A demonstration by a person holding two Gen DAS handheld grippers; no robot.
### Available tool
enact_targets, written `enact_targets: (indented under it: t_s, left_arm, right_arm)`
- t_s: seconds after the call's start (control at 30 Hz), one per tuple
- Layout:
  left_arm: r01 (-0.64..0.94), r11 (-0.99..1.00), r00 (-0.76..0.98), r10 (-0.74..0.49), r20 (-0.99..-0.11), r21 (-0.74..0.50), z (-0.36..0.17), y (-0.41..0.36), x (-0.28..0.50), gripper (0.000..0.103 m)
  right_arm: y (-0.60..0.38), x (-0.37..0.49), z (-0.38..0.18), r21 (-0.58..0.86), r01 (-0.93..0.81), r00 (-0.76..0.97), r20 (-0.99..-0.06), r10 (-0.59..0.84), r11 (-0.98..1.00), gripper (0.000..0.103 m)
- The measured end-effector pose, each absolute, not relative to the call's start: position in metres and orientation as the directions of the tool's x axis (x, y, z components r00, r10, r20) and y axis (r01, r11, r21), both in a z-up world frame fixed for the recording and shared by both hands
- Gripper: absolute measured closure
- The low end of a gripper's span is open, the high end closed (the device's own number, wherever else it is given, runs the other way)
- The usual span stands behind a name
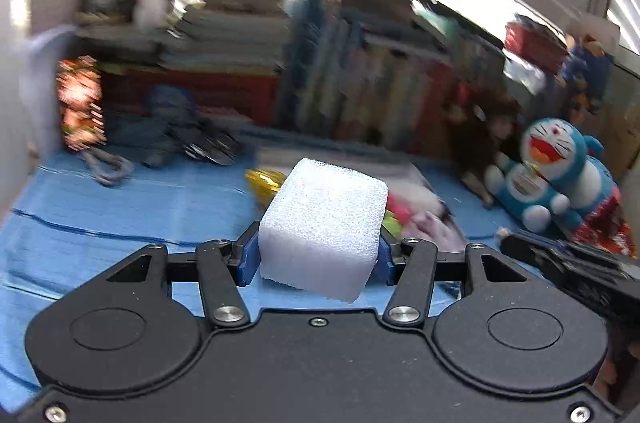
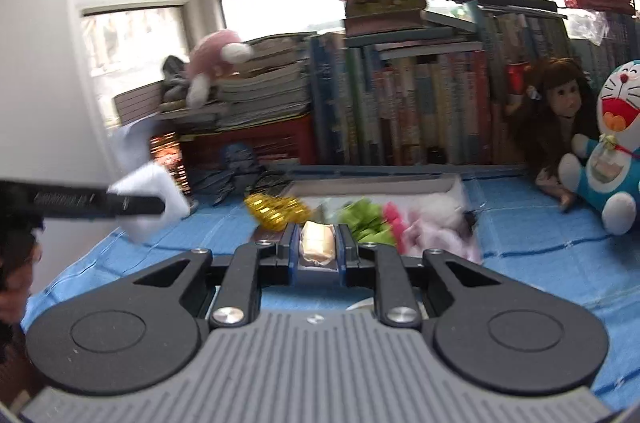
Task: Organize soft objects
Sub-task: 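Carry the foam cube and beige piece over the white tray with both tools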
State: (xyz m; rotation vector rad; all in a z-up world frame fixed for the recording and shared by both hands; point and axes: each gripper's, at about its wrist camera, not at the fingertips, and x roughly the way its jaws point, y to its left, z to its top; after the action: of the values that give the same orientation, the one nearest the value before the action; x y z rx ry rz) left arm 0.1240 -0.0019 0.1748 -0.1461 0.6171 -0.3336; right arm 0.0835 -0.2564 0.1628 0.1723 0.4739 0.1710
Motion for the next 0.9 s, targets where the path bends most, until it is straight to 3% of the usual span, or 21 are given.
enact_targets:
  t_s: [0.23, 0.5, 0.9]
  left_arm:
    - [0.273, 0.927, 0.632, -0.374, -0.678, -0.258, 0.174, -0.06, 0.186, 0.051]
    - [0.216, 0.949, 0.556, -0.312, -0.77, -0.229, 0.139, -0.1, 0.242, 0.051]
    - [0.136, 0.976, 0.509, -0.217, -0.833, -0.172, 0.094, -0.113, 0.295, 0.051]
  right_arm:
    - [-0.284, 0.155, 0.156, 0.314, -0.116, 0.774, -0.566, 0.284, 0.942, 0.08]
    - [-0.278, 0.206, 0.116, 0.271, -0.102, 0.675, -0.688, 0.267, 0.957, 0.08]
    - [-0.281, 0.247, 0.082, 0.235, -0.054, 0.6, -0.769, 0.22, 0.97, 0.079]
